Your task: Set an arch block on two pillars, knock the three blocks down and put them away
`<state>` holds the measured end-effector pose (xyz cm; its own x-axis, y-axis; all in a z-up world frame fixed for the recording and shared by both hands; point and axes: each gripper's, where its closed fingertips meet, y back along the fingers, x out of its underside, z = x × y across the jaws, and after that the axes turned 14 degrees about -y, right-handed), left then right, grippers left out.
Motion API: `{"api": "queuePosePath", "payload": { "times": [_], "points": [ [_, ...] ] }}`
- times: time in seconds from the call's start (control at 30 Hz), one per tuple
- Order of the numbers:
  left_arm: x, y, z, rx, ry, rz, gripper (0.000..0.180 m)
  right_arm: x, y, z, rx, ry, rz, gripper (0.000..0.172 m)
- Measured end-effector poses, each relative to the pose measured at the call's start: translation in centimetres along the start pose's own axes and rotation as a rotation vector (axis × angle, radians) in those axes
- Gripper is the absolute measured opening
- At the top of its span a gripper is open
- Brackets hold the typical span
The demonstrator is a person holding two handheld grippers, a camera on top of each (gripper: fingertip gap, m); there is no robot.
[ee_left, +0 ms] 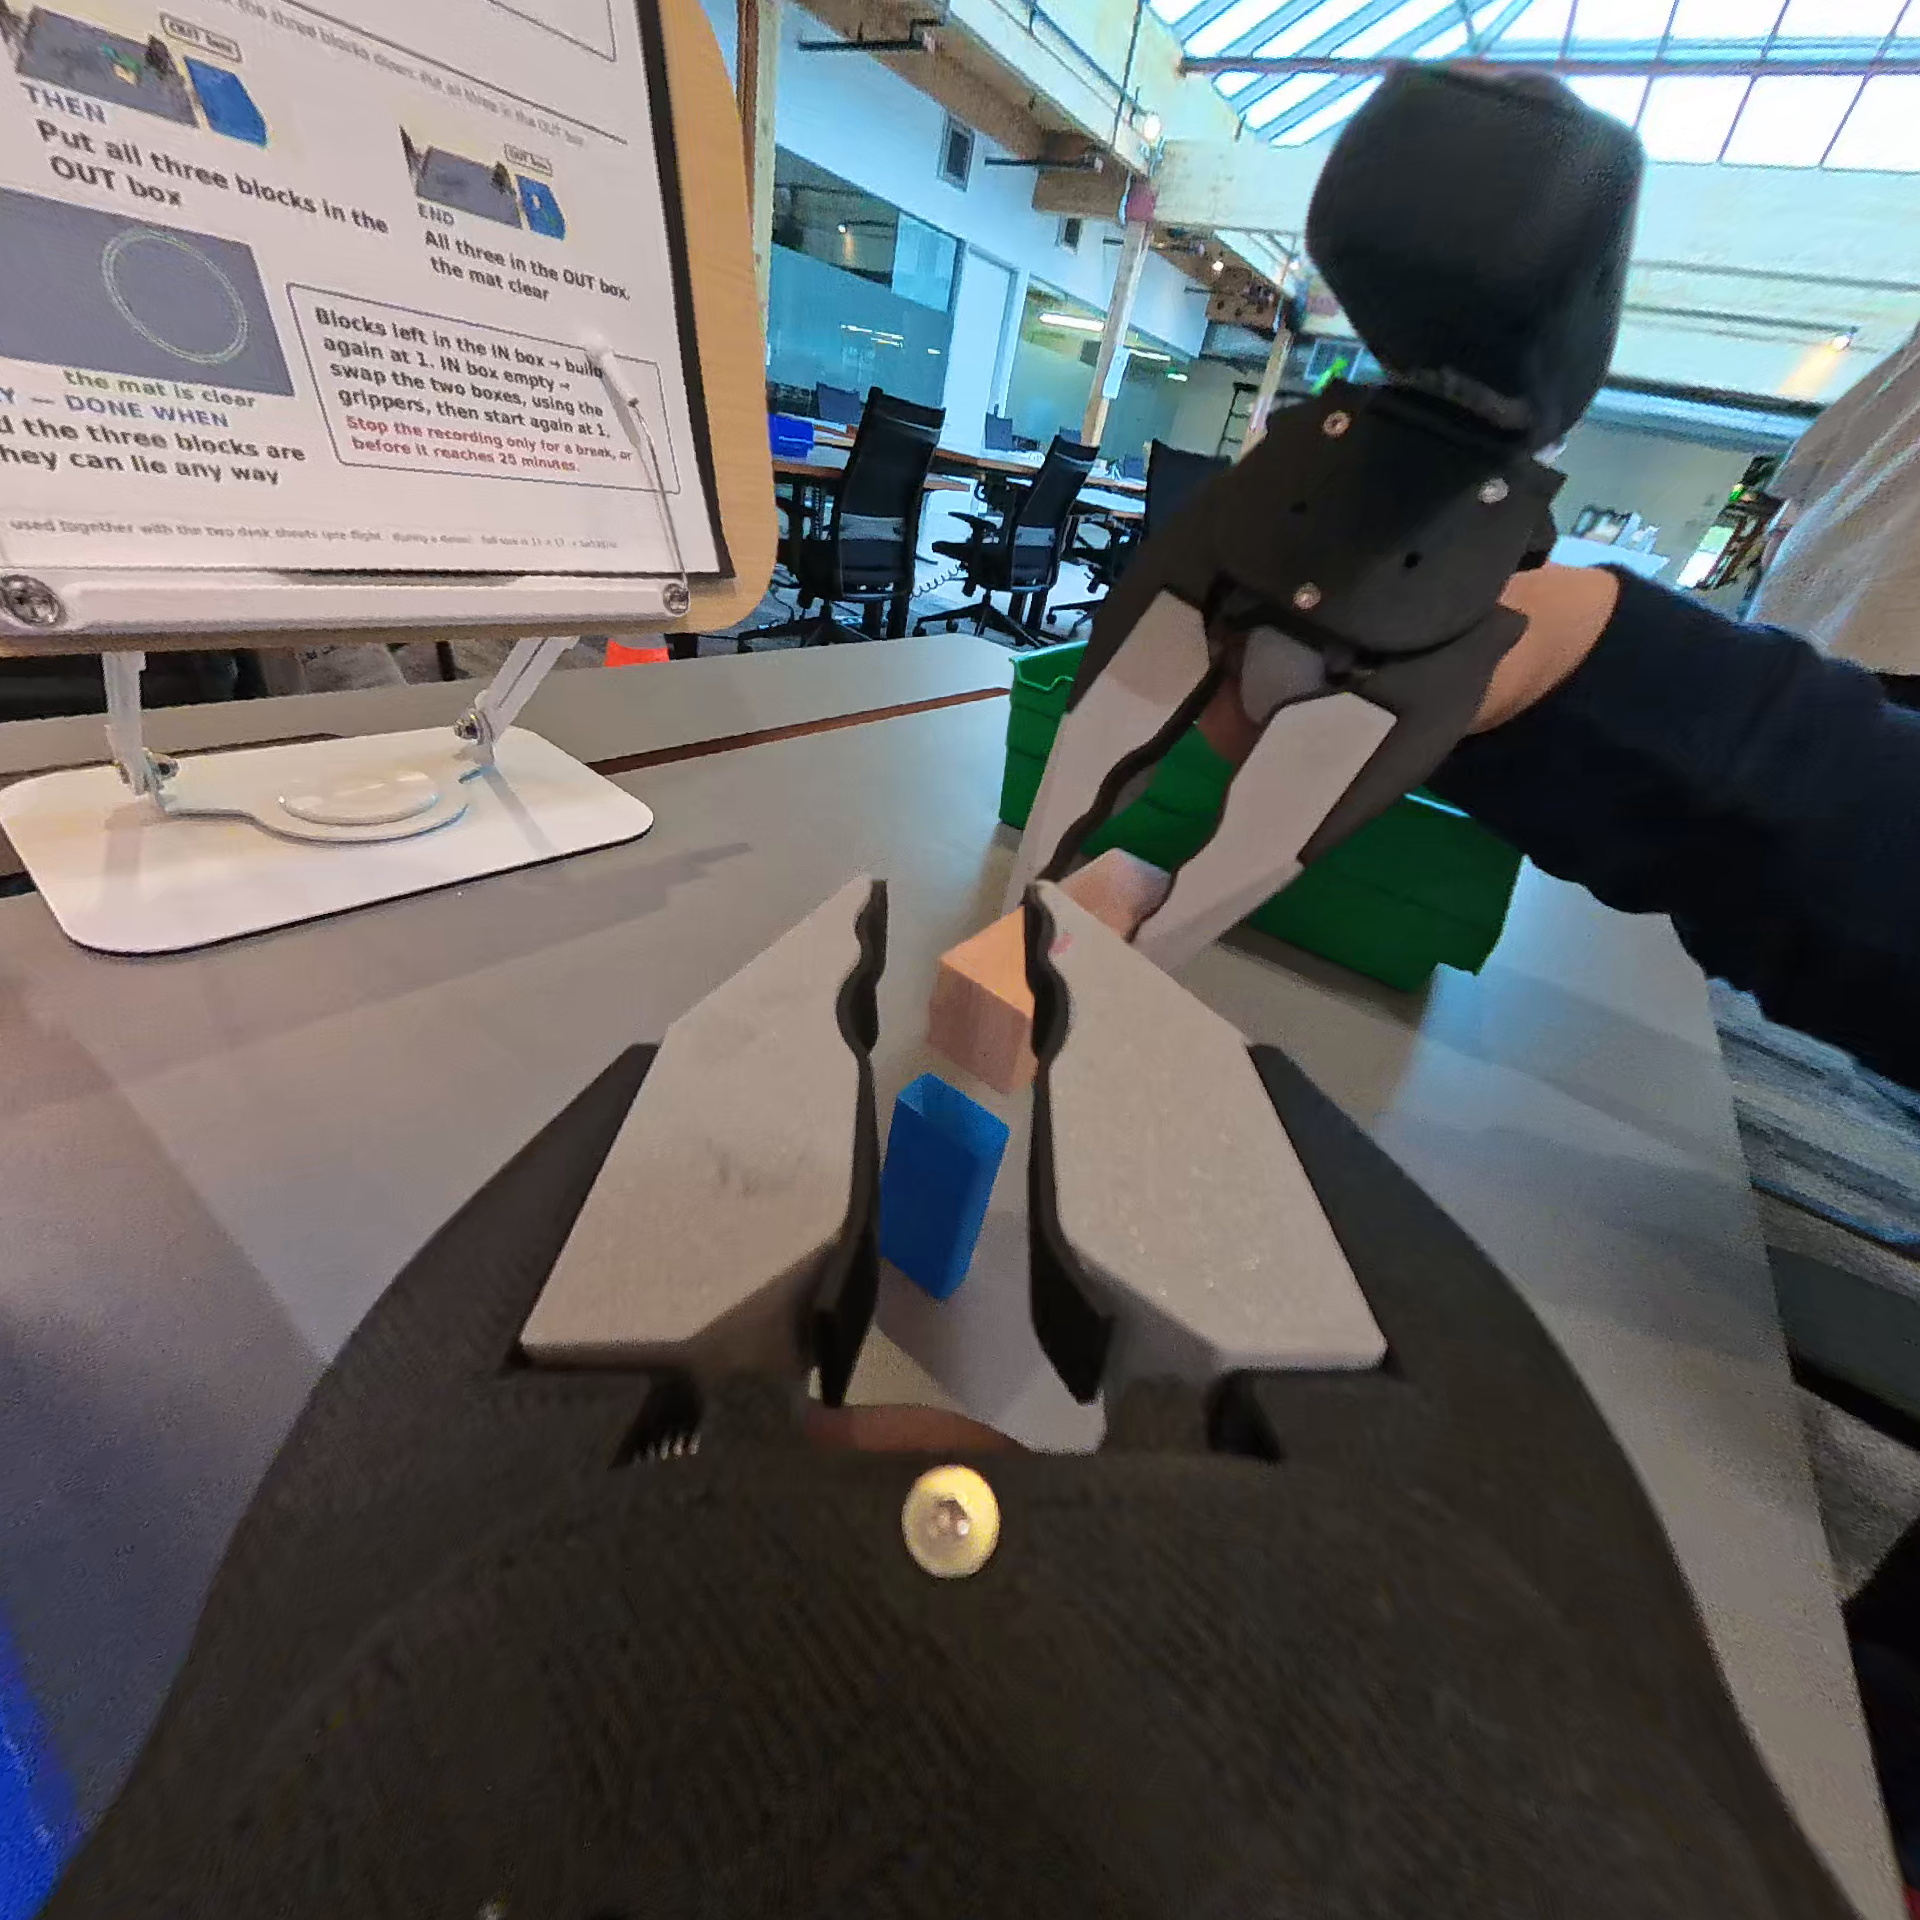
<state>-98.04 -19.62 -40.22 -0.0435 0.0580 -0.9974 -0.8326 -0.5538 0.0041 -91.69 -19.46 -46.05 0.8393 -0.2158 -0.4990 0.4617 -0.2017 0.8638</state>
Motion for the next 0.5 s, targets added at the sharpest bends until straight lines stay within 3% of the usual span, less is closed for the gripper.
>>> {"api": "queuePosePath", "payload": {
  "times": [0.13, 0.5],
  "points": [
    [-0.4, 0.0, -0.8, 0.0, -0.09, -0.002, 0.022, -0.3, 1.2, 0.0, -0.015, -0.016, -0.051, 0.03],
    [1.8, -0.6, 0.0, -0.004, -0.008, 0.088, 0.026, -0.2, -0.9, 0.2, -0.01, 0.002, -0.013, 0.03]
  ]
}}
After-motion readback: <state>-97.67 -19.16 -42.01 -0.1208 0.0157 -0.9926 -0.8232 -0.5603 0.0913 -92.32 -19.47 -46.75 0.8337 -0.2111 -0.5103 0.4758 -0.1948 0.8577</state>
